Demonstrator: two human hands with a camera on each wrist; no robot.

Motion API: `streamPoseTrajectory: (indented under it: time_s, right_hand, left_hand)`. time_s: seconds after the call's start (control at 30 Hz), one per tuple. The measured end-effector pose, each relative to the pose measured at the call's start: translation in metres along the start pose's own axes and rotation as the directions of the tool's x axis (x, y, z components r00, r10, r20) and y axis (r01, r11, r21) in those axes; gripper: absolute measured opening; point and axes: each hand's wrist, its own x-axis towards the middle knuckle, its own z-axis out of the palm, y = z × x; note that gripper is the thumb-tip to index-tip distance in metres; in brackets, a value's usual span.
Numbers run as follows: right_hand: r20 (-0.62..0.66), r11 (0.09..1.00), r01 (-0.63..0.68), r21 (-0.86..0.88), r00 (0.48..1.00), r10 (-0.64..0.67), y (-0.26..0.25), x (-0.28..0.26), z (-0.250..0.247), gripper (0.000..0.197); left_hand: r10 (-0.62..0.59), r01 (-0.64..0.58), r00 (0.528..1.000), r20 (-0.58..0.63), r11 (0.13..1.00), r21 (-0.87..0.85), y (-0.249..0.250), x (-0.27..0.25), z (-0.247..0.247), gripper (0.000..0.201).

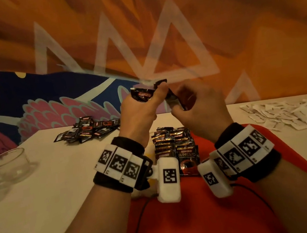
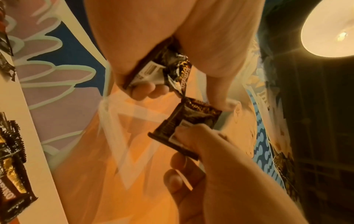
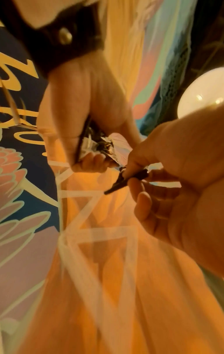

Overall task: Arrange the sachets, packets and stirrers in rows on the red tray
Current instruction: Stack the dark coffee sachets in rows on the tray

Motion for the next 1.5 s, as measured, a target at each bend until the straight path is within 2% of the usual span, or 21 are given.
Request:
streamPoseTrajectory:
  time_s: [0.1, 0.13, 0.23, 0.27, 0.37, 0.47, 0.53, 0.6, 0.67, 0.77, 0.8, 0.93, 1.03, 1.17, 1.27, 1.4, 1.5]
  right_hand:
    - [0.009, 0.993, 0.077, -0.090, 0.997, -0.077, -0.002, -0.004, 0.002, 0.019]
    - [0.004, 0.990, 0.109, -0.094, 0.994, -0.109, -0.002, -0.005, 0.003, 0.021]
    - [0.013, 0.971, 0.219, -0.091, 0.976, -0.219, -0.001, -0.006, 0.007, 0.017]
    - [0.035, 0.972, 0.222, -0.083, 0.975, -0.220, 0.000, -0.006, 0.008, 0.013]
    - [0.034, 0.996, 0.093, -0.003, 0.995, -0.092, -0.001, -0.006, 0.005, 0.019]
    - [-0.012, 0.995, -0.056, 0.084, 0.998, 0.057, 0.000, -0.003, 0.001, 0.019]
    - [0.063, 0.969, -0.164, 0.185, 0.986, 0.155, 0.001, 0.000, 0.001, 0.028]
    - [0.162, 0.937, -0.228, 0.265, 0.968, 0.190, 0.001, -0.001, 0.001, 0.033]
    - [0.206, 0.945, -0.200, 0.258, 0.967, 0.149, 0.001, -0.002, 0.000, 0.030]
    - [0.227, 0.948, -0.186, 0.258, 0.966, 0.127, 0.004, -0.003, -0.001, 0.029]
    - [0.231, 0.947, -0.186, 0.263, 0.965, 0.126, 0.004, -0.003, -0.001, 0.029]
    - [0.249, 0.951, -0.162, 0.264, 0.964, 0.095, 0.001, -0.006, -0.001, 0.021]
    - [0.265, 0.946, -0.172, 0.274, 0.959, 0.097, -0.002, -0.006, -0.001, 0.013]
    - [0.281, 0.973, -0.171, 0.155, 0.952, 0.123, 0.002, -0.002, -0.002, 0.002]
    - [0.407, 0.963, -0.256, 0.082, 0.891, 0.202, 0.010, -0.004, -0.007, 0.004]
    - [0.590, 0.913, -0.398, -0.085, 0.718, 0.368, 0.018, -0.005, -0.013, 0.012]
    - [0.643, 0.887, -0.406, -0.222, 0.622, 0.446, 0.022, -0.011, -0.017, 0.013]
  left_hand:
    - [0.073, -0.073, 0.994, 0.078, 0.997, -0.010, 0.002, -0.004, 0.006, 0.074]
    - [0.080, -0.078, 0.994, 0.075, 0.997, -0.030, 0.001, -0.004, 0.007, 0.072]
    - [0.042, -0.043, 0.999, -0.012, 0.990, -0.134, 0.002, -0.003, 0.006, 0.024]
    - [0.022, -0.028, 0.999, -0.038, 0.986, -0.166, 0.002, -0.002, 0.004, 0.017]
    - [0.001, -0.017, 0.996, -0.092, 0.985, -0.175, 0.000, 0.003, -0.004, 0.026]
    - [-0.009, -0.004, 0.997, -0.070, 0.982, -0.186, 0.000, 0.005, -0.006, 0.034]
    - [-0.025, 0.014, 0.999, -0.040, 0.970, -0.242, 0.000, 0.005, -0.007, 0.037]
    - [-0.035, 0.030, 0.999, -0.015, 0.959, -0.283, 0.000, 0.004, -0.007, 0.044]
    - [-0.035, 0.034, 0.999, 0.000, 0.959, -0.280, -0.001, 0.003, -0.006, 0.043]
    - [-0.035, 0.034, 0.999, 0.000, 0.979, -0.201, 0.000, 0.000, -0.004, 0.007]
    - [-0.023, 0.023, 1.000, 0.005, 0.987, -0.161, 0.000, 0.000, -0.003, 0.004]
    - [0.032, -0.030, 0.999, 0.017, 0.994, -0.108, 0.001, -0.002, -0.003, 0.008]
    - [0.000, 0.000, 1.000, 0.001, 0.980, -0.199, 0.004, 0.000, -0.006, 0.011]
    - [-0.028, 0.013, 0.998, -0.055, 0.967, -0.254, 0.007, 0.003, -0.011, 0.010]
    - [-0.033, 0.001, 0.991, -0.128, 0.970, -0.243, 0.006, 0.008, -0.016, 0.013]
    - [-0.075, 0.027, 0.985, -0.154, 0.956, -0.291, 0.006, 0.014, -0.027, 0.016]
    - [-0.113, 0.061, 0.984, -0.137, 0.938, -0.340, 0.009, 0.016, -0.031, 0.012]
